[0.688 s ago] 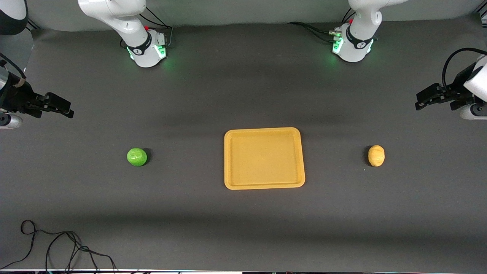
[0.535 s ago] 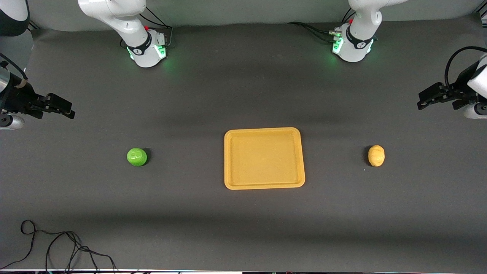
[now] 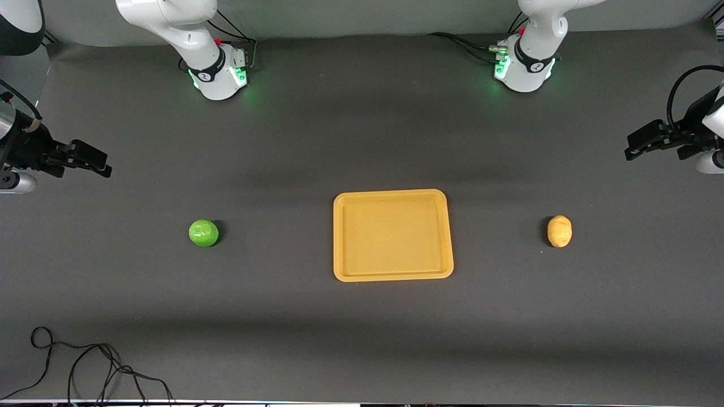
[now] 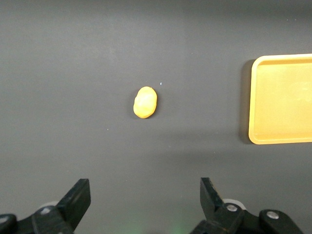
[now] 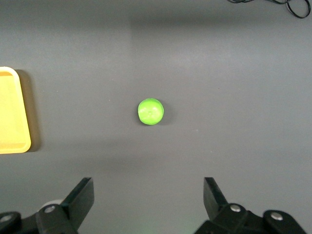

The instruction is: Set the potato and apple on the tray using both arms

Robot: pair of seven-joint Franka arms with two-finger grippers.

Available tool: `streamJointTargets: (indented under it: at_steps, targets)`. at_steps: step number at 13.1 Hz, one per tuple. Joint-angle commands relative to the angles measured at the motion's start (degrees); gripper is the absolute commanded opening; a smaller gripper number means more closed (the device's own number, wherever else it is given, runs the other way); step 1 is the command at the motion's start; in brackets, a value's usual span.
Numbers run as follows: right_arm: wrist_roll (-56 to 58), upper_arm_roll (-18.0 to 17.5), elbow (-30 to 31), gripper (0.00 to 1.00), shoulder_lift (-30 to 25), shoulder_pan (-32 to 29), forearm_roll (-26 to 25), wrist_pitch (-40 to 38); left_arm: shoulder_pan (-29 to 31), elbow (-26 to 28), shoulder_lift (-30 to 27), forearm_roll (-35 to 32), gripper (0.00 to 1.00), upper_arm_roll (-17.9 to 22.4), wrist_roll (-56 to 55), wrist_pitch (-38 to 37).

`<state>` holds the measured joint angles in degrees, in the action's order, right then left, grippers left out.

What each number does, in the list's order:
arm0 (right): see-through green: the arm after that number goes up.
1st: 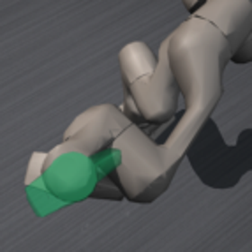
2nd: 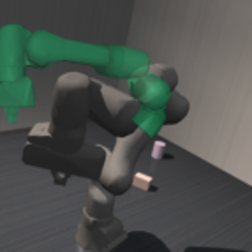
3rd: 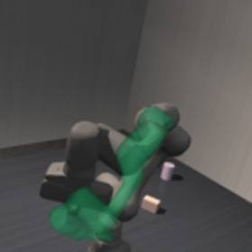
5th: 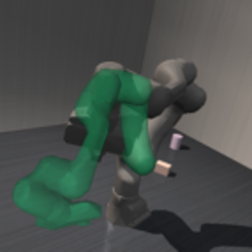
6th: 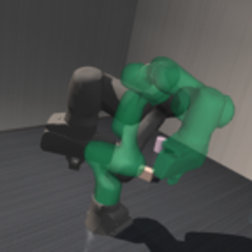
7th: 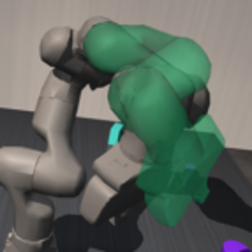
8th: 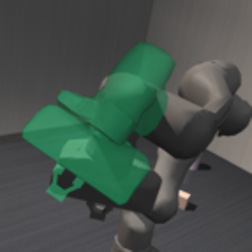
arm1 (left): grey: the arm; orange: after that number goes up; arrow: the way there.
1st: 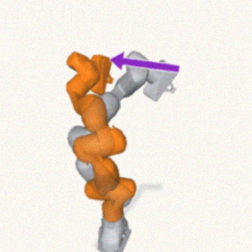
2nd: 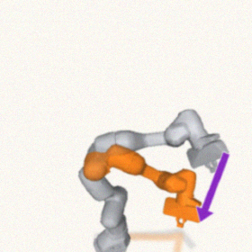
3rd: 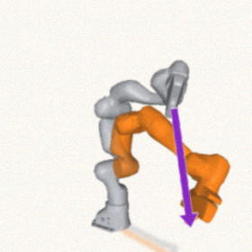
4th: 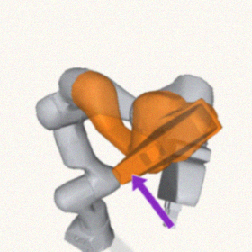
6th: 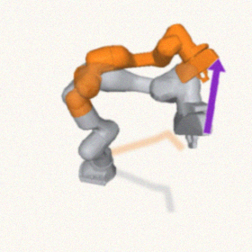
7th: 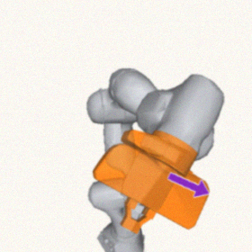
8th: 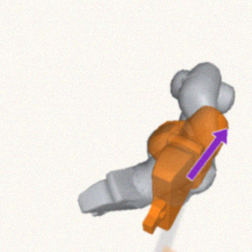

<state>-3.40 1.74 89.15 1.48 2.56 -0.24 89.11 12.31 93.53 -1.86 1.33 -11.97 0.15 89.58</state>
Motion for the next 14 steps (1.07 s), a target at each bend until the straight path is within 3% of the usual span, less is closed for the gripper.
streamJointTargets:
  at_steps: [1, 6, 11, 14]
  targets:
    - [1.02, 0.1, -0.2, 0.99, 0.02, 0.25, -0.11, 0.71, -0.09, -0.98, 2.73, -0.62, 1.0, -0.15, -0.24, -0.64]
    - [1.2, 0.28, -0.03, 0.99, -0.07, 0.17, -0.11, 0.54, 0.26, 0.68, 10.64, -4.66, 1.0, -0.07, -0.24, 7.43]
    - [1.37, 0.1, -0.12, 0.99, 1.32, 0.34, -0.28, 0.8, 1.14, 17.09, 12.14, -4.67, 1.0, 0.02, -0.24, 31.66]
    - [1.37, 0.1, 0.23, 0.99, 2.3, 2.19, -0.72, 2.11, 1.49, 21.77, 16.79, -4.58, 1.0, 0.11, -0.33, 40.04]
